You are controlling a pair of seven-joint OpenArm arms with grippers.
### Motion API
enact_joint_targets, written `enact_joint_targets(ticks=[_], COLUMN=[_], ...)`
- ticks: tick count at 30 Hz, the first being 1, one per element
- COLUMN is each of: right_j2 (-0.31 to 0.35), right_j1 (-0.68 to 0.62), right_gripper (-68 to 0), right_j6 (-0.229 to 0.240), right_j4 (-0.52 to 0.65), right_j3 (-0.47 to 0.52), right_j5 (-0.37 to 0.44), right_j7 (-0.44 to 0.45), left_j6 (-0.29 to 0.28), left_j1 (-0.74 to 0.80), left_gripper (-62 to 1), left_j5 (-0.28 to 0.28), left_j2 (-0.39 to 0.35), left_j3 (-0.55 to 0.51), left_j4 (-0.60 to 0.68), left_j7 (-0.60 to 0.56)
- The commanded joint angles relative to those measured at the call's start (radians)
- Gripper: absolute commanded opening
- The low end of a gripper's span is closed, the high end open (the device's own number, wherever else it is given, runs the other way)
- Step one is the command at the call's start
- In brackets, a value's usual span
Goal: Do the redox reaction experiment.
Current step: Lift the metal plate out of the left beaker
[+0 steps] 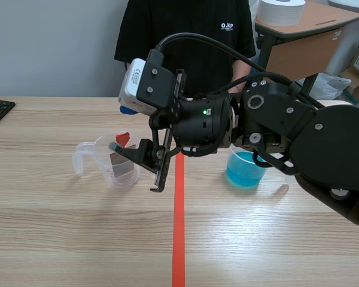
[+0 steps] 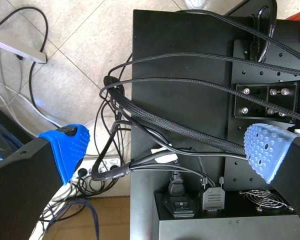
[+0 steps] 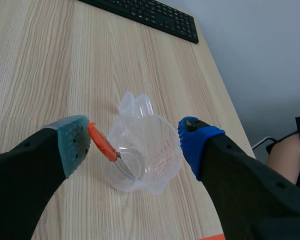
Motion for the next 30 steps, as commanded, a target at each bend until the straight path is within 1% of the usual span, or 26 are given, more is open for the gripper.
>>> enact_joint_targets(ticks=[1,7,12,17,20,22,26,30], right_j2=[0.005,0.008,0.011,0.011,0.010,0.010,0.011,0.011], right_j1=[0.026,0.026,0.026,0.026,0.026,0.026,0.026,0.026], right_gripper=[-38.2,-54.7,-66.2,-65.8,-65.8,-65.8,-65.8,-65.8], right_j6=[-0.005,-0.054,-0.057,-0.057,-0.057,-0.056,-0.056,-0.035], right_j4=[0.013,0.013,0.013,0.013,0.013,0.014,0.020,0.050], right_j3=[0.008,0.008,0.008,0.009,0.019,0.033,0.072,0.118], right_j5=[0.010,0.011,0.012,0.019,0.069,0.104,0.149,0.188], right_j7=[0.018,0.022,0.026,0.082,0.104,0.103,0.099,0.052], left_j6=[-0.003,-0.003,-0.003,-0.003,-0.003,-0.003,-0.003,-0.003], left_j1=[0.005,0.005,0.003,0.002,0.001,0.000,0.000,0.000], left_gripper=[1.4,1.4,1.4,1.4,1.4,1.4,1.4,1.4], left_j5=[-0.005,-0.005,-0.005,-0.005,-0.005,-0.005,-0.005,0.000], left_j2=[-0.006,-0.006,-0.006,-0.006,-0.006,-0.006,-0.006,-0.006], left_j3=[-0.003,-0.003,-0.003,-0.003,-0.003,-0.003,-0.003,-0.003], left_j4=[0.010,0.010,0.010,0.010,0.010,0.010,0.010,0.010], left_j7=[-0.013,-0.013,-0.013,-0.013,-0.013,-0.013,-0.013,-0.013])
